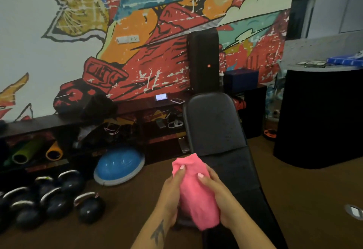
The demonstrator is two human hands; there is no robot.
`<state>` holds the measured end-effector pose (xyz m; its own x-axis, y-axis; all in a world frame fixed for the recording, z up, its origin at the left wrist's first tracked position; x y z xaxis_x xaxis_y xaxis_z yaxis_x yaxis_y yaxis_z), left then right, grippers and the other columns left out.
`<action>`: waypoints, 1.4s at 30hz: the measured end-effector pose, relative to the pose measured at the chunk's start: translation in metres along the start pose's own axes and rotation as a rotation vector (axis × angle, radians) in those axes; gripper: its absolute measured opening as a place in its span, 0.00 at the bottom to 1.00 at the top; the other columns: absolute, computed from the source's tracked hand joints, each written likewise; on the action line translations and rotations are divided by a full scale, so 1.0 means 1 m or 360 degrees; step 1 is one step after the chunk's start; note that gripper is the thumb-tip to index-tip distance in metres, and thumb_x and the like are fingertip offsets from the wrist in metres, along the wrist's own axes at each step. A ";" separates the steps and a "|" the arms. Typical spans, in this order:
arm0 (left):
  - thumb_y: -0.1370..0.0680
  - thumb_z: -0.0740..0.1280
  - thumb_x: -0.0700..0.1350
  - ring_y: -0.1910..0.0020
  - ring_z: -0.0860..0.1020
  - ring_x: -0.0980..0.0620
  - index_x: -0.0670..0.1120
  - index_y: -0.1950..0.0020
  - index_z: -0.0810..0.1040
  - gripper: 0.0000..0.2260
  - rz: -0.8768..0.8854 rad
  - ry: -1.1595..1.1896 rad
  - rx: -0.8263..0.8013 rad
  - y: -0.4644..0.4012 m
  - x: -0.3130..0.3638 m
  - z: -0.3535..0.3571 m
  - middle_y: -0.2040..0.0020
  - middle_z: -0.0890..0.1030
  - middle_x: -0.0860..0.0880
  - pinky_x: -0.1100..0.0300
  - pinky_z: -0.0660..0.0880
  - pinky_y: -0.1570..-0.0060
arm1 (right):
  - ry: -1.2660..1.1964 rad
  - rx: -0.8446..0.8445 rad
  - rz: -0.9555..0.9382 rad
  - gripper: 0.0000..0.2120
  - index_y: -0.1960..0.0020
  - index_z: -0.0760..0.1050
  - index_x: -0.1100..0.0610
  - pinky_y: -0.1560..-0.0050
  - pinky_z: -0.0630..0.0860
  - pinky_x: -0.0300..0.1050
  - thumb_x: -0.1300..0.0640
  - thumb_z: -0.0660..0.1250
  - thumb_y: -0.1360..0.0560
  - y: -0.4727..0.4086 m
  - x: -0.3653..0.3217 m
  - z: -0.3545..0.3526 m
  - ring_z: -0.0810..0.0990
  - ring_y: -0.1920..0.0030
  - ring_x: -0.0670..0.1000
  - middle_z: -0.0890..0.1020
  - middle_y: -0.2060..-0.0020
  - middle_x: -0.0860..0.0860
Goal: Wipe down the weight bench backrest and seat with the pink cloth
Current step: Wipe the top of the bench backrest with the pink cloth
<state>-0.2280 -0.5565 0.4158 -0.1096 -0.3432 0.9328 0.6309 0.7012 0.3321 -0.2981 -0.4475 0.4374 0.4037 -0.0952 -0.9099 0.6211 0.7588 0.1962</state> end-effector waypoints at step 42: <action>0.17 0.52 0.58 0.27 0.65 0.50 0.51 0.25 0.67 0.22 0.0450 -0.0483 -0.0349 -0.305 0.189 0.097 0.28 0.68 0.54 0.50 0.61 0.27 | 0.1360 0.1564 -0.0642 0.22 0.41 0.77 0.52 0.54 0.74 0.48 0.39 0.64 0.28 -0.222 -0.212 -0.140 0.78 0.54 0.55 0.77 0.53 0.53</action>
<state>-0.5152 -0.7748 0.5043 -0.1089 0.0637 0.9920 0.8121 0.5812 0.0519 -0.6156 -0.5056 0.5354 -0.2333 0.4982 -0.8351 0.9582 -0.0284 -0.2846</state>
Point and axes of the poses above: each hand's wrist, its own y-axis away from the middle knuckle, its own z-axis out of the palm, x = y × z, the point moved 7 cm from there along -y, towards the middle knuckle
